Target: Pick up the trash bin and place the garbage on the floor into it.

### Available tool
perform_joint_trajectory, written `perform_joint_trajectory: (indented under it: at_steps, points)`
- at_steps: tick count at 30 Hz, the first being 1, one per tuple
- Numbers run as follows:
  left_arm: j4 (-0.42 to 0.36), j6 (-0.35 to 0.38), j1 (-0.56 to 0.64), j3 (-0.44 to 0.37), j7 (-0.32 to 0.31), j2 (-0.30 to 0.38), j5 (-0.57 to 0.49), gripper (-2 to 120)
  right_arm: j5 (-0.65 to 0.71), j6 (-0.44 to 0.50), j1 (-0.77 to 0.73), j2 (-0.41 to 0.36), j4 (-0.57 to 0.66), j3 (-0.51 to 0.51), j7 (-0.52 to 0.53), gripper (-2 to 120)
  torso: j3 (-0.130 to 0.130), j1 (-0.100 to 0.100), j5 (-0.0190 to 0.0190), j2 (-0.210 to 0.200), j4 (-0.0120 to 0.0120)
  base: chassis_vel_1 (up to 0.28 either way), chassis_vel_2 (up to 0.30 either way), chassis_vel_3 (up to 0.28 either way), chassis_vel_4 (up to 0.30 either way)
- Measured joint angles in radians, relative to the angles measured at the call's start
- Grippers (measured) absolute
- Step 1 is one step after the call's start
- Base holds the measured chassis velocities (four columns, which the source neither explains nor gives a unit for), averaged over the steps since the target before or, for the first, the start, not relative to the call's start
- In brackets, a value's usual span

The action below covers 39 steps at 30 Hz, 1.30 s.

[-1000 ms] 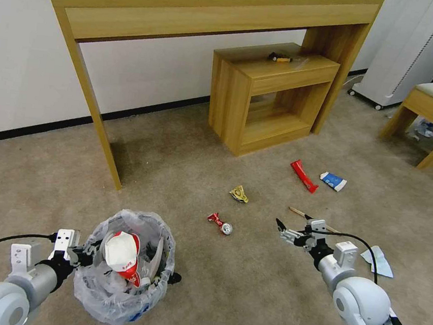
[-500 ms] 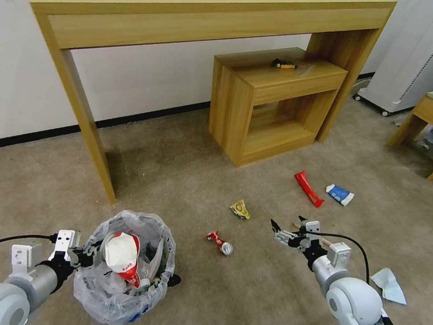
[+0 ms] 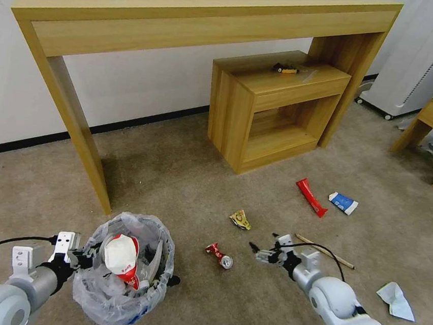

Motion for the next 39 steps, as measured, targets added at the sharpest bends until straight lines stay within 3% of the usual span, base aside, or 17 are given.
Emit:
perform_joint_trajectory:
  at_steps: [6,13,23,30,34,39]
  points:
    - [0.004,0.0,-0.002,0.002,0.0,-0.002,0.005,0,-0.073,-0.002,0.109,0.045,-0.125,-0.106,-0.089,100,0.0,0.0,-0.0003,0.0,-0.0001,0.0,0.0,0.0,0.0]
    - [0.019,0.0,-0.008,0.005,0.0,-0.003,0.012,0,-0.125,0.001,0.199,0.177,-0.304,-0.18,-0.102,100,0.0,0.0,-0.0001,0.0,0.0001,0.0,0.0,0.0,0.0]
    - [0.037,0.0,-0.027,0.009,-0.003,0.004,0.008,0,-0.154,-0.011,0.225,0.212,-0.364,-0.188,-0.081,100,0.0,0.0,-0.0002,0.0,-0.0001,0.0,0.0,0.0,0.0]
    - [0.044,0.0,-0.031,0.013,-0.003,0.007,0.007,0,-0.147,-0.012,0.214,0.222,-0.383,-0.188,-0.082,80,0.0,0.0,-0.0002,0.0,-0.0001,0.0,0.0,0.0,0.0]
    - [0.044,0.0,-0.032,0.013,-0.004,0.012,0.005,0,-0.147,-0.004,0.212,0.235,-0.397,-0.184,-0.081,60,0.0,0.0,-0.0001,0.0,-0.0001,0.0,0.0,0.0,0.0]
    - [0.043,0.0,-0.032,0.013,-0.004,0.013,0.004,0,-0.147,-0.002,0.209,0.239,-0.397,-0.183,-0.077,50,0.0,0.0,-0.0001,0.0,-0.0001,0.0,0.0,0.0,0.0]
